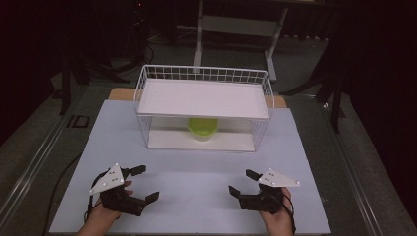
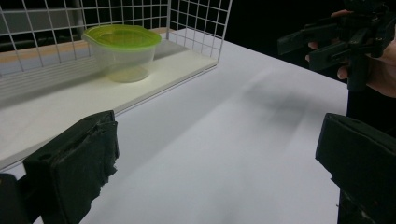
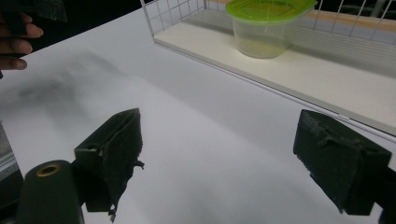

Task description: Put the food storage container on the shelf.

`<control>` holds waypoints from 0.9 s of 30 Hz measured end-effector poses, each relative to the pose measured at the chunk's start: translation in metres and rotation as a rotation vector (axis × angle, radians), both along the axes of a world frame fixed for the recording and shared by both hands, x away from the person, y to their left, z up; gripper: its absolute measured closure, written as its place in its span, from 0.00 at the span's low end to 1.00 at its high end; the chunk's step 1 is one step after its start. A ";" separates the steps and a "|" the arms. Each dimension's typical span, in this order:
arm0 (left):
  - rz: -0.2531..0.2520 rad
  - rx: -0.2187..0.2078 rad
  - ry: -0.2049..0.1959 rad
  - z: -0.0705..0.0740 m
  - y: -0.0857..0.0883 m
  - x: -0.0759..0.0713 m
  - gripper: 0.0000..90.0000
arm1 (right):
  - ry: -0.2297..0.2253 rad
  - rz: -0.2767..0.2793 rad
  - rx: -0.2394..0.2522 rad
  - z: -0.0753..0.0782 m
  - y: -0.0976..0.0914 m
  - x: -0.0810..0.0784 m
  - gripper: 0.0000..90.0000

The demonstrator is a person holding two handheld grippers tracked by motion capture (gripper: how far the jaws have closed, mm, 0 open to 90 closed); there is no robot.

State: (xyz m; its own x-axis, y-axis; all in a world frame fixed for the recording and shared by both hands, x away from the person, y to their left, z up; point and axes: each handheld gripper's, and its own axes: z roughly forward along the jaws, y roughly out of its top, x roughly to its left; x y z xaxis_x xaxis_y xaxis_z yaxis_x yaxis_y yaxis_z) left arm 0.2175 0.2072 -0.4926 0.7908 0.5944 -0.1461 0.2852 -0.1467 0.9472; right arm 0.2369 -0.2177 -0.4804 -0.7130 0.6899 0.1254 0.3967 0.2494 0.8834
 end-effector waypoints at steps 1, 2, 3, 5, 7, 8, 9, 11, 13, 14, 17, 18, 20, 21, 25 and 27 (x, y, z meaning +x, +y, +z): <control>0.006 -0.007 0.000 -0.001 0.000 0.000 0.00 | -0.010 -0.001 -0.007 0.000 -0.001 -0.001 0.17; 0.012 -0.017 0.001 -0.001 0.000 0.001 0.00 | -0.019 -0.001 -0.023 -0.001 -0.001 -0.001 0.17; 0.012 -0.017 0.001 -0.001 0.000 0.001 0.00 | -0.019 -0.001 -0.023 -0.001 -0.001 -0.001 0.17; 0.013 -0.004 -0.005 -0.003 -0.001 0.002 0.00 | -0.018 0.007 -0.022 -0.004 -0.002 0.001 0.17; 0.014 0.012 -0.010 -0.004 -0.001 0.003 0.00 | -0.030 0.012 -0.056 -0.008 -0.002 0.003 0.17; 0.013 0.011 -0.006 -0.005 -0.001 0.003 0.00 | -0.030 0.010 -0.064 -0.010 -0.003 0.004 0.17; 0.011 0.010 -0.001 -0.006 -0.001 0.003 0.00 | -0.025 0.003 -0.071 -0.012 -0.004 0.005 0.17; 0.015 0.017 -0.004 -0.008 -0.001 0.003 0.00 | -0.021 -0.004 -0.066 -0.013 -0.006 0.007 0.17; 0.018 0.020 0.001 -0.009 -0.001 0.004 0.00 | -0.019 -0.011 -0.064 -0.014 -0.007 0.008 0.17; 0.022 0.017 0.003 -0.010 -0.001 0.004 0.00 | -0.018 -0.012 -0.061 -0.015 -0.007 0.008 0.17; 0.028 0.028 -0.001 -0.010 -0.001 0.004 0.00 | -0.019 -0.013 -0.069 -0.017 -0.008 0.009 0.17; 0.027 0.032 0.000 -0.011 -0.001 0.004 0.00 | -0.019 -0.013 -0.072 -0.017 -0.009 0.010 0.17; 0.028 0.029 0.006 -0.011 -0.001 0.004 0.00 | -0.020 -0.016 -0.080 -0.018 -0.009 0.010 0.17; 0.027 0.028 0.007 -0.012 -0.001 0.004 0.00 | -0.021 -0.017 -0.078 -0.019 -0.009 0.011 0.17; 0.030 0.025 -0.001 -0.011 -0.001 0.003 0.00 | -0.019 -0.018 -0.082 -0.020 -0.010 0.012 0.17; 0.029 0.024 -0.001 -0.011 -0.001 0.003 0.00 | -0.014 -0.019 -0.082 -0.020 -0.010 0.012 0.17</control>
State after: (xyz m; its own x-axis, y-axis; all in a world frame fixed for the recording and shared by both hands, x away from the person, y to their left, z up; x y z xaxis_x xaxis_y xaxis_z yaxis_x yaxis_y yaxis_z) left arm 0.2209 0.2061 -0.5032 0.7731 0.6206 -0.1309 0.2890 -0.1609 0.9437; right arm 0.2494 -0.2273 -0.5007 -0.7011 0.7107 0.0575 0.3894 0.3141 0.8659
